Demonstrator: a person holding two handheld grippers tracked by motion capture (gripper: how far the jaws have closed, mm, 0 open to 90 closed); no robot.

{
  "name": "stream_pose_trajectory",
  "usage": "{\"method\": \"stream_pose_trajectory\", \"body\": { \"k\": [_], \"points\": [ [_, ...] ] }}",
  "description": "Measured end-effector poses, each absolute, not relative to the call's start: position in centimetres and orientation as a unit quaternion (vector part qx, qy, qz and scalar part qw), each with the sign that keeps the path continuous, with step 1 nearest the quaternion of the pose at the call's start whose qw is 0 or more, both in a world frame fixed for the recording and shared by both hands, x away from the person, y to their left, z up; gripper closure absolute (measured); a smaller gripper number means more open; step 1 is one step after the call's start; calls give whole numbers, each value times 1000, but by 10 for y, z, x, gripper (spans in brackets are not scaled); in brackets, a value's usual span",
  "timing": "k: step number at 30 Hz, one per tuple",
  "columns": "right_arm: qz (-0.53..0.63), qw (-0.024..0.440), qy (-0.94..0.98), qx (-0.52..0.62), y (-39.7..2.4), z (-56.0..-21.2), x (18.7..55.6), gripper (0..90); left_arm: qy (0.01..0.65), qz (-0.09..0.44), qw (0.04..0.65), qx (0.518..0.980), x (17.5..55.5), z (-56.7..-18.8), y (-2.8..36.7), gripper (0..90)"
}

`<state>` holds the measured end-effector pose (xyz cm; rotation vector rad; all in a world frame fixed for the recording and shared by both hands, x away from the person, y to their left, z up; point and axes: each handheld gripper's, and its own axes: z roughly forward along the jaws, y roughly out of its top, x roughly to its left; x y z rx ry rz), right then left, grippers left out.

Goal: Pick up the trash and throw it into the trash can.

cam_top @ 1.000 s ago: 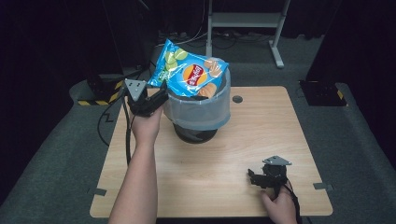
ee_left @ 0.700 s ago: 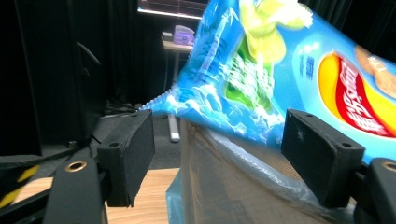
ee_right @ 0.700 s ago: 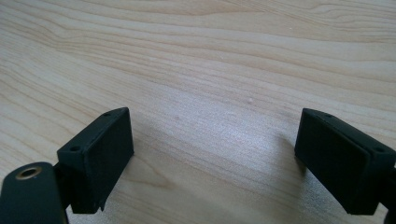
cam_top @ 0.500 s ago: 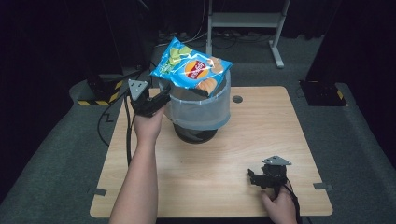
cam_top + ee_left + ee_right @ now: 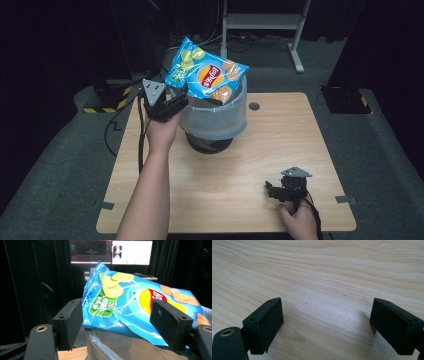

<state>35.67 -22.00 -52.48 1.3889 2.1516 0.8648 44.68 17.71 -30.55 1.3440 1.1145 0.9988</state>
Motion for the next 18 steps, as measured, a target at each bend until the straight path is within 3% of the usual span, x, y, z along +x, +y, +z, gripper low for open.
{"method": "stream_pose_trajectory", "body": {
  "k": [5,11,14,18],
  "points": [
    [312,217,776,503,-220,-525,356,111,502,408,529,549,465,-309,195,215],
    [312,217,776,503,-220,-525,356,111,491,418,521,558,481,-306,202,205],
    [312,217,776,503,-220,-525,357,111,506,388,516,572,493,-311,206,260],
    [312,217,776,503,-220,-525,356,111,511,366,505,591,496,-317,207,445]
  ]
}}
